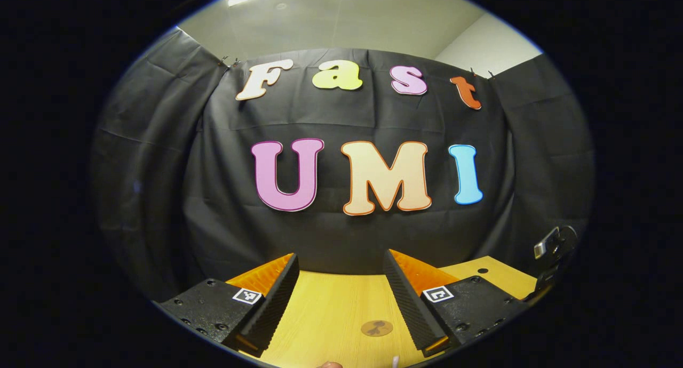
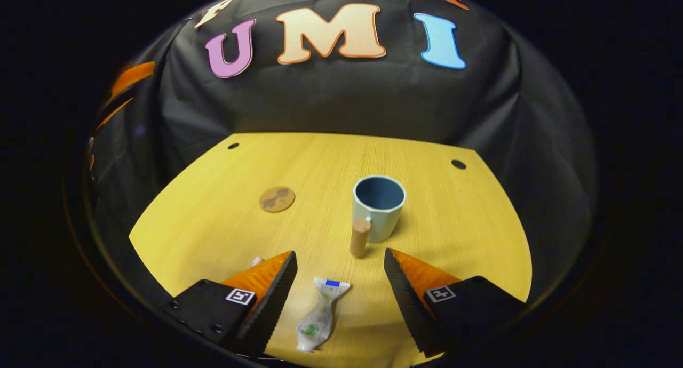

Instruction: Put the toothbrush and toothpaste on the desktop into the cup, then pick up the cup and place it on the coaster on the desktop.

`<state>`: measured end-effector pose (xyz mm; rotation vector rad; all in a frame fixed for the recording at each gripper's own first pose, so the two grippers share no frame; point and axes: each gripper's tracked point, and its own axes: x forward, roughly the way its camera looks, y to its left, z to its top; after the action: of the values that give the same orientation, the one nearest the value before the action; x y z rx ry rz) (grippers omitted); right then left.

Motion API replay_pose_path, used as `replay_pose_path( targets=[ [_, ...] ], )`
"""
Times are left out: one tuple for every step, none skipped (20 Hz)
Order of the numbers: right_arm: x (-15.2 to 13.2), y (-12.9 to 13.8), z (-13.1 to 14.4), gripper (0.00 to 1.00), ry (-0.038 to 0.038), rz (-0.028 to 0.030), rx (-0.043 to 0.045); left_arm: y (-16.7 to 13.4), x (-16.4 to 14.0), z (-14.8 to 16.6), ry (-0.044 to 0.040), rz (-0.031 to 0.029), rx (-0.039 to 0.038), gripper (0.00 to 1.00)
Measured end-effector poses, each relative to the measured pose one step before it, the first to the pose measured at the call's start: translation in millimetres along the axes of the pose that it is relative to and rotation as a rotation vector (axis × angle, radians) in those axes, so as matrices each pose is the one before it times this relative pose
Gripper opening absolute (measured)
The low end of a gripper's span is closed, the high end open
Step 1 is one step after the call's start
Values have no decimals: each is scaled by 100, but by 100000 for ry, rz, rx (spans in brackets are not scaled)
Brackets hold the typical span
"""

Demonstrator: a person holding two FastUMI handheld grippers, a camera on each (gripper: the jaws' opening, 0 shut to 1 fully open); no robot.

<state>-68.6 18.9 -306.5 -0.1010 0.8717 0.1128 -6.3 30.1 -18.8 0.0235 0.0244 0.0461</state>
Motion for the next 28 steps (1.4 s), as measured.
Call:
replay_pose_path(
  targets=[
    [326, 73, -806, 100, 2789, 84, 283, 158, -46, -200, 451, 179, 254, 93],
    [568, -42, -877, 100, 2620, 55, 242, 149, -80, -127, 376, 156, 255, 94],
    [433, 30, -852, 100, 2726, 173, 64, 158, -129, -265, 622, 155, 214, 94],
    [418, 102, -984, 100, 3042, 183, -89, 71, 32, -143, 517, 4, 123, 94],
    [441, 66, -898, 100, 3263, 139, -246, 126, -29, -171, 536, 161, 175, 94],
    [522, 52, -986, 100, 3407, 103, -184, 81, -18, -159, 568, 13, 186, 94],
    [385, 182, -649, 100, 2876, 280, -10, -47, 59, -148, 456, -69, 128, 94],
    [431, 293, -526, 100, 2492, 506, -43, 18, 2, -63, 339, -18, 243, 94],
    [469, 164, -593, 100, 2211, 0, -434, 15, 5, -220, 293, -87, 277, 94],
    [489, 192, -477, 100, 2016, -16, -732, 5, 53, -154, 416, -158, 195, 95],
    [385, 186, -294, 99, 1694, 150, -864, -114, 97, -292, 655, -202, 118, 94],
    [408, 115, -344, 99, 1707, -162, -975, -142, 111, -252, 812, -173, -2, 92],
    [320, 145, -258, 96, 1702, 173, -724, -31, -65, -242, 576, -285, -216, 95],
    [358, 221, -231, 95, 1348, 387, -375, -98, 7, -112, 490, -243, -152, 93],
    [221, 141, -192, 87, 1411, 220, -191, -104, 129, -238, 537, -76, 89, 94],
    [-25, -11, -166, 82, 1083, -537, -698, -81, 156, -157, 726, -51, 256, 93],
    [134, -14, 440, 76, -1227, -194, -1163, -110, -7, -253, 647, -254, 160, 93],
    [64, -125, -239, 75, 582, -216, -1353, -102, -12, -31, 422, -70, 31, 93],
    [95, 154, 113, 70, -291, 746, -645, -147, 22, -157, 211, -171, 10, 94],
    [27, -51, -148, 65, 205, 151, -224, -137, 91, -74, 513, -137, 204, 94],
    [34, -259, -16, 46, 464, 982, 587, -176, 90, -289, 566, -11, 215, 94],
    [-30, -67, -115, 35, 646, 678, 739, -188, 74, -180, 443, -150, -336, 94],
    [78, 2, -76, 21, 906, 1178, 306, -312, -32, -172, 603, -611, -722, 94],
    [7, 9, -161, 17, 1107, 918, 459, -332, 27, -304, 1053, -513, -712, 94],
    [-44, -137, -105, 17, 966, 296, 538, -374, 120, -651, 1696, -745, -648, 94],
    [-44, -142, -123, 17, 636, 323, -65, -430, 168, -541, 1923, -698, -505, 94],
    [61, -150, -152, 17, -148, 501, -226, -297, -1, -760, 1921, -612, -456, 94],
    [-88, -120, -210, 16, -424, 502, 141, -464, 183, -753, 2564, -1151, -257, 94]
  ],
)
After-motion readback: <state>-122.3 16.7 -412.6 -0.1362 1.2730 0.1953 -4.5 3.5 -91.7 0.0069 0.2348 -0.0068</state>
